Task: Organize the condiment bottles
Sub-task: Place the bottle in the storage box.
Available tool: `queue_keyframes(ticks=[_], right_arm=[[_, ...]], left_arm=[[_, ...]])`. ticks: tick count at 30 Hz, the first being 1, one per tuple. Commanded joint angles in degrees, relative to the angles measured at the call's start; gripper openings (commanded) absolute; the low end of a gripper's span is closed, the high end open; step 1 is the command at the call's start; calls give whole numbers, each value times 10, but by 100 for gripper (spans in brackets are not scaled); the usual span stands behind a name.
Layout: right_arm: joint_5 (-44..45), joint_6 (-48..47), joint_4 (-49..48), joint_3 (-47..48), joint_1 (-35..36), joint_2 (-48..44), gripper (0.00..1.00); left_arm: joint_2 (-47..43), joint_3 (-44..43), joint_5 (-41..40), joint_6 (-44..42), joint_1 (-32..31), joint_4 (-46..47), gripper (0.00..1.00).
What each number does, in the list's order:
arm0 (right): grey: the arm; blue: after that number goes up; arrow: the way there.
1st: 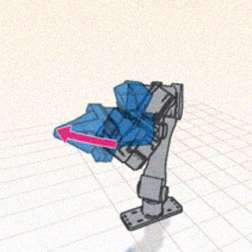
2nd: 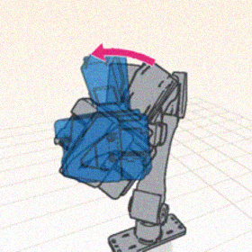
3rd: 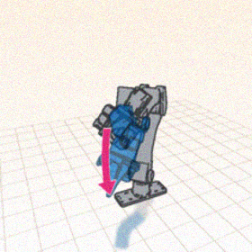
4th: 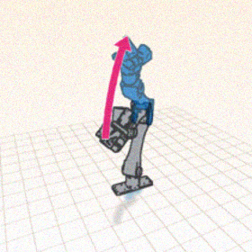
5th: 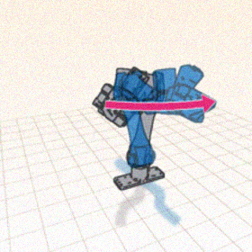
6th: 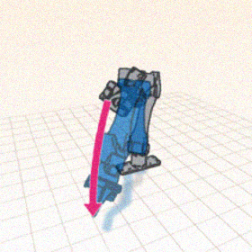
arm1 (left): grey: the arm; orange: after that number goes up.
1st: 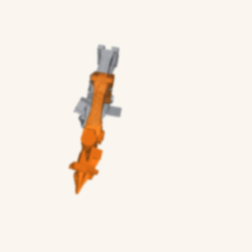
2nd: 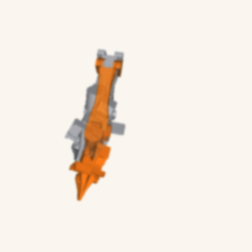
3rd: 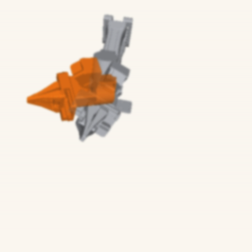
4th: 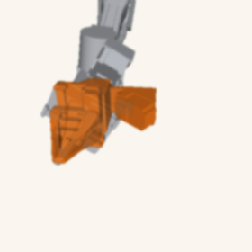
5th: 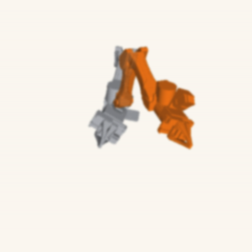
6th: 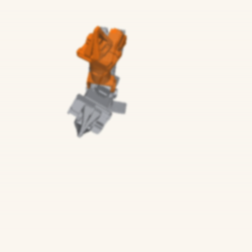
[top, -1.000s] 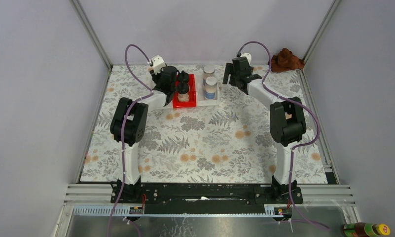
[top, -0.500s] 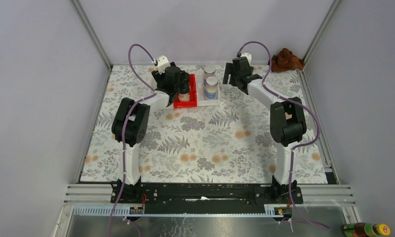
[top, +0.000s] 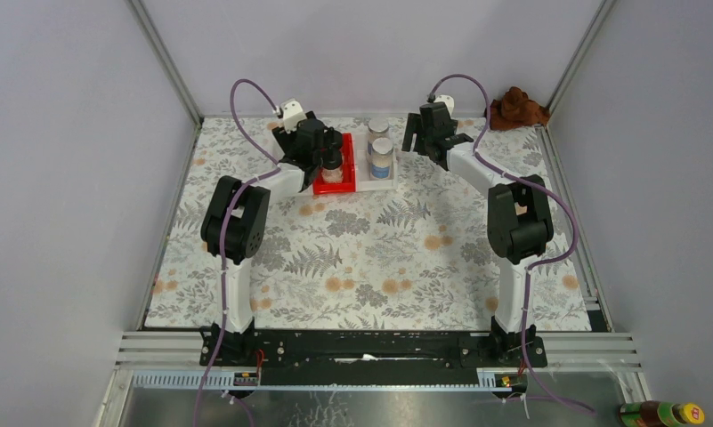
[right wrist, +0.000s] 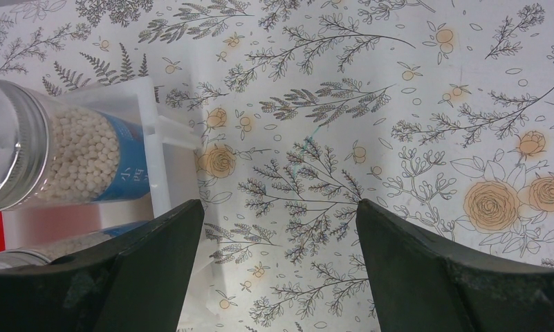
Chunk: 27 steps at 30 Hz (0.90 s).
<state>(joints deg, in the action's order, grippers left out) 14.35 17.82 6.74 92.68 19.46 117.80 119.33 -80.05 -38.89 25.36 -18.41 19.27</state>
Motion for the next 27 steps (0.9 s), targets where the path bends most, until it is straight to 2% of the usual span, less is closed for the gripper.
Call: queue_keyframes(ticks=[1,9,22,27], right_arm=[[12,2,-21,-2,6,-44,89],[9,-3,-11,3,5,-52,89],[-10,-23,57,16,6,-68,91],[-15,-27,65,2,6,-80,92]], left_arm=[[28,9,24,9,-3,-80,77],[-4,27,14,8,-14,-89,78],[-120,68,62,64,-14,-192,82],[-127,65,61,52,-13,-220,83]])
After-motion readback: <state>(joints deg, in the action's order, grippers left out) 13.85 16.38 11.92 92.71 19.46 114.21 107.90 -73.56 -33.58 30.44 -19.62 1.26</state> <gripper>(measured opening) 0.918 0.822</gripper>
